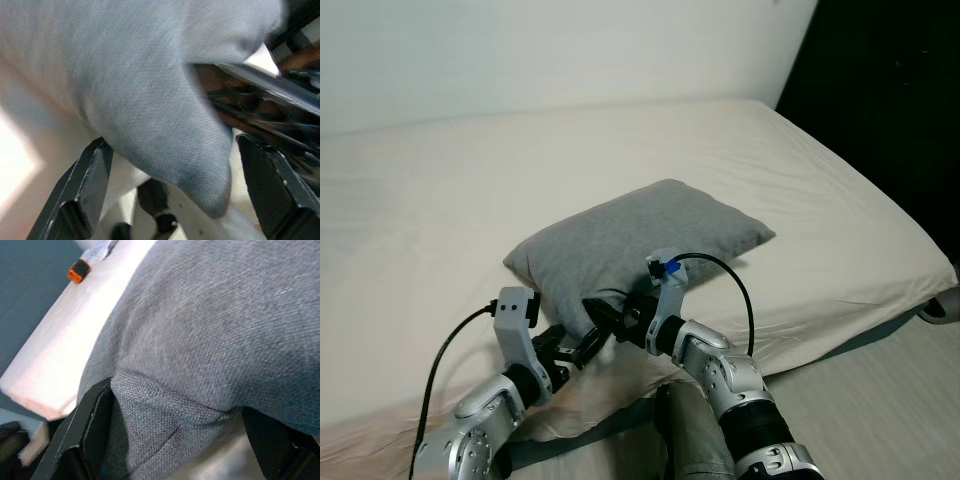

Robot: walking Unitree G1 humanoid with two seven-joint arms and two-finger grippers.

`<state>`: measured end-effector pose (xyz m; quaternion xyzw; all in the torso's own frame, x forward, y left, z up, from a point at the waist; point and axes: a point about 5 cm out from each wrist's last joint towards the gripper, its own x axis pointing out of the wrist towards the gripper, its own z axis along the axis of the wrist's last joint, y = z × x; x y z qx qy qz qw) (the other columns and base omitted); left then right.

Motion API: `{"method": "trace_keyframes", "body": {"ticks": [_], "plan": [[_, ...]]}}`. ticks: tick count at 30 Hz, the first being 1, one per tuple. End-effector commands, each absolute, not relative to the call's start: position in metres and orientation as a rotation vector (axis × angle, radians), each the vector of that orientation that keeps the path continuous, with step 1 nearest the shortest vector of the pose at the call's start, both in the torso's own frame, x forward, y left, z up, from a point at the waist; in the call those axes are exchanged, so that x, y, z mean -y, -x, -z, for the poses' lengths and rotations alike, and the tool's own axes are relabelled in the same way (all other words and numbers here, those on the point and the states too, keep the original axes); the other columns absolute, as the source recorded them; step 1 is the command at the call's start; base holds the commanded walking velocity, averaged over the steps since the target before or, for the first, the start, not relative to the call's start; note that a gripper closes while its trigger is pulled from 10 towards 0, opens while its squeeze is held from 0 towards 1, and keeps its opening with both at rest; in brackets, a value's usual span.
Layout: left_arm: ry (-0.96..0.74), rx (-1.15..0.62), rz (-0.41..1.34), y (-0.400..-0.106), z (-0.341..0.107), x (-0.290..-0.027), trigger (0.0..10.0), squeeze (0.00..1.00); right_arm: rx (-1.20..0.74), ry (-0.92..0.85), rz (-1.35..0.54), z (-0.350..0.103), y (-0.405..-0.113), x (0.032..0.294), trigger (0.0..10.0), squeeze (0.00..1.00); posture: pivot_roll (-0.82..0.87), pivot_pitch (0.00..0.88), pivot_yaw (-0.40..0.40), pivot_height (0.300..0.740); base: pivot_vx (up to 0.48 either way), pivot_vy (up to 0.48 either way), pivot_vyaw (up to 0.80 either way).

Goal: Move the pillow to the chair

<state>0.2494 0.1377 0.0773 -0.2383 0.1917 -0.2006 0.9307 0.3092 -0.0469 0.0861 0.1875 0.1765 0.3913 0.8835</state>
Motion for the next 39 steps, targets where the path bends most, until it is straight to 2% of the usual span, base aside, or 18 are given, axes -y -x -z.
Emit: {"method": "trace_keyframes", "body": {"ticks": [1,3,4,7,11,19,21,22,23,25,26,28,29,30,31,32,34,39], "plan": [[0.511,-0.416,0.391,-0.249,-0.074,-0.138,10.0,0.00,-0.362,-0.389,-0.869,-0.088,-0.305,0.039,10.0,0.00,0.04,0.093,-0.100,0.547,0.000,0.000,0.00],[0.570,-0.435,0.333,-0.255,-0.068,-0.139,10.0,0.00,-0.366,-0.389,-0.877,-0.087,-0.303,0.040,10.0,0.00,0.04,0.097,-0.103,0.547,0.000,0.000,0.00],[0.658,-0.431,0.253,-0.265,-0.063,-0.144,10.0,1.00,-0.373,-0.391,-0.890,-0.086,-0.298,0.042,10.0,0.00,0.03,0.100,-0.104,0.547,0.000,0.000,0.00],[0.790,-0.407,0.172,-0.278,-0.059,-0.151,10.0,1.00,-0.388,-0.368,-0.904,-0.084,-0.293,0.045,10.0,0.00,0.03,0.100,-0.105,0.547,0.000,0.000,0.00],[0.788,-0.418,0.135,-0.290,-0.055,-0.159,10.0,1.00,-0.426,-0.283,-0.912,-0.077,-0.288,0.048,10.0,0.00,0.03,0.099,-0.103,0.547,0.000,0.000,0.00],[0.786,-0.431,0.129,-0.291,-0.056,-0.159,10.0,1.00,-0.430,-0.266,-0.914,-0.076,-0.287,0.049,10.0,0.00,0.03,0.098,-0.102,0.547,0.000,0.000,0.00],[0.428,-0.419,0.118,-0.299,-0.058,-0.198,10.0,1.00,-0.400,-0.049,-0.729,-0.079,-0.292,0.083,10.0,0.00,0.02,0.090,-0.082,0.547,0.000,0.000,0.00],[0.428,-0.419,0.118,-0.299,-0.058,-0.198,10.0,1.00,-0.400,-0.049,-0.729,-0.079,-0.292,0.083,10.0,0.00,0.02,0.090,-0.082,0.547,0.000,0.000,0.00],[0.302,-0.402,0.146,-0.299,-0.063,-0.218,10.0,0.62,-0.351,-0.014,-0.684,-0.089,-0.294,0.095,10.0,0.00,0.02,0.088,-0.080,0.547,0.000,0.000,0.00],[0.302,-0.402,0.146,-0.299,-0.063,-0.218,10.0,0.62,-0.351,-0.014,-0.684,-0.089,-0.294,0.095,10.0,0.00,0.02,0.088,-0.080,0.547,0.000,0.000,0.00],[0.225,-0.391,0.181,-0.296,-0.068,-0.232,10.0,0.00,-0.307,-0.002,-0.668,-0.098,-0.294,0.102,10.0,0.00,0.02,0.086,-0.077,0.547,0.000,0.000,0.00],[0.225,-0.391,0.181,-0.296,-0.068,-0.232,10.0,0.00,-0.307,-0.002,-0.668,-0.098,-0.294,0.102,10.0,0.00,0.02,0.086,-0.077,0.547,0.000,0.000,0.00],[0.197,-0.385,0.225,-0.292,-0.071,-0.246,10.0,0.00,-0.265,-0.021,-0.698,-0.108,-0.293,0.103,10.0,0.00,0.02,0.083,-0.075,0.547,0.000,0.000,0.00],[0.197,-0.385,0.225,-0.292,-0.071,-0.246,10.0,0.00,-0.265,-0.021,-0.698,-0.108,-0.293,0.103,10.0,0.00,0.02,0.083,-0.075,0.547,0.000,0.000,0.00],[0.175,-0.395,0.239,-0.288,-0.075,-0.265,10.0,0.00,-0.258,-0.017,-0.710,-0.111,-0.290,0.106,10.0,0.00,0.02,0.078,-0.074,0.547,0.000,0.000,0.00],[0.175,-0.395,0.239,-0.288,-0.075,-0.265,10.0,0.00,-0.258,-0.017,-0.710,-0.111,-0.290,0.106,10.0,0.00,0.02,0.078,-0.074,0.547,0.000,0.000,0.00],[0.197,-0.380,0.198,-0.288,-0.087,-0.293,10.0,0.00,-0.285,-0.010,-0.693,-0.110,-0.288,0.112,10.0,0.00,0.02,0.075,-0.073,0.547,0.000,0.000,0.00],[0.231,-0.317,0.092,-0.297,-0.105,-0.315,10.0,0.00,-0.358,0.008,-0.619,-0.101,-0.286,0.122,10.0,0.00,0.01,0.073,-0.069,0.547,0.000,0.000,0.00]]}}
